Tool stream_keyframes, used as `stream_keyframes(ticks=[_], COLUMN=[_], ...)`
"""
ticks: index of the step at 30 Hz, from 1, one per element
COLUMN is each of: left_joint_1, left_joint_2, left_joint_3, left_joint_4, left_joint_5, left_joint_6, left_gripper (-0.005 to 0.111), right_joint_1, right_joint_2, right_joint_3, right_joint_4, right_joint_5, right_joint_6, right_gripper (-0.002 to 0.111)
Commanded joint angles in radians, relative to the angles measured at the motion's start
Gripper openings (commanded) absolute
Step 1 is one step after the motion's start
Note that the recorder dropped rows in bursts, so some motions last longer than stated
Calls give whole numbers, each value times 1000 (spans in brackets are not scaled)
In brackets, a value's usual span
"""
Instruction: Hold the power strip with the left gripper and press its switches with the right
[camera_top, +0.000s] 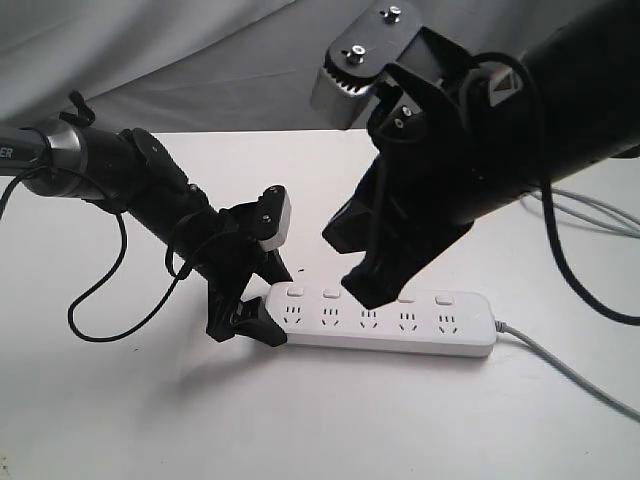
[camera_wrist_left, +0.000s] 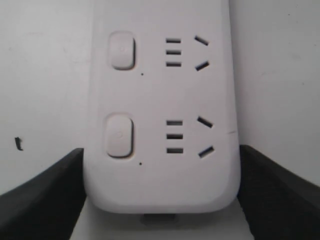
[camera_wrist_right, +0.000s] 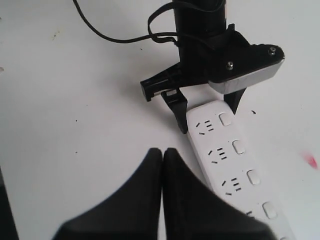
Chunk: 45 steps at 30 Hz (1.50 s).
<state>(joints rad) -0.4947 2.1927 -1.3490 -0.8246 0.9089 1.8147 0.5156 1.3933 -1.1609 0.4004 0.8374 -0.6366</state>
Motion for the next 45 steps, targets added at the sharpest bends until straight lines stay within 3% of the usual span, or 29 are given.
stream_keyframes(ticks=[1, 8, 21, 28, 45], left_joint_1=[-7, -7, -7, -7, -7], left_joint_2=[-3, -3, -3, -3, -3], left_joint_3=[-6, -6, -6, -6, -6], left_joint_4=[-1, -1, -1, -1, -1], left_joint_5=[4, 4, 4, 4, 4], left_joint_6=[-5, -5, -5, -5, -5], left_gripper=[67, 67, 67, 67, 67], right_joint_1=[-53, -131, -146, -151, -167], right_joint_2=[49, 121, 341, 457, 550], right_joint_3=[-15, -16, -16, -24, -116], right_joint_4=[98, 198, 217, 342, 350], right_joint_5=[-3, -15, -207, -339, -341], right_joint_6=[-111, -248, -410, -621, -620], right_gripper=[0, 0, 0, 0, 0])
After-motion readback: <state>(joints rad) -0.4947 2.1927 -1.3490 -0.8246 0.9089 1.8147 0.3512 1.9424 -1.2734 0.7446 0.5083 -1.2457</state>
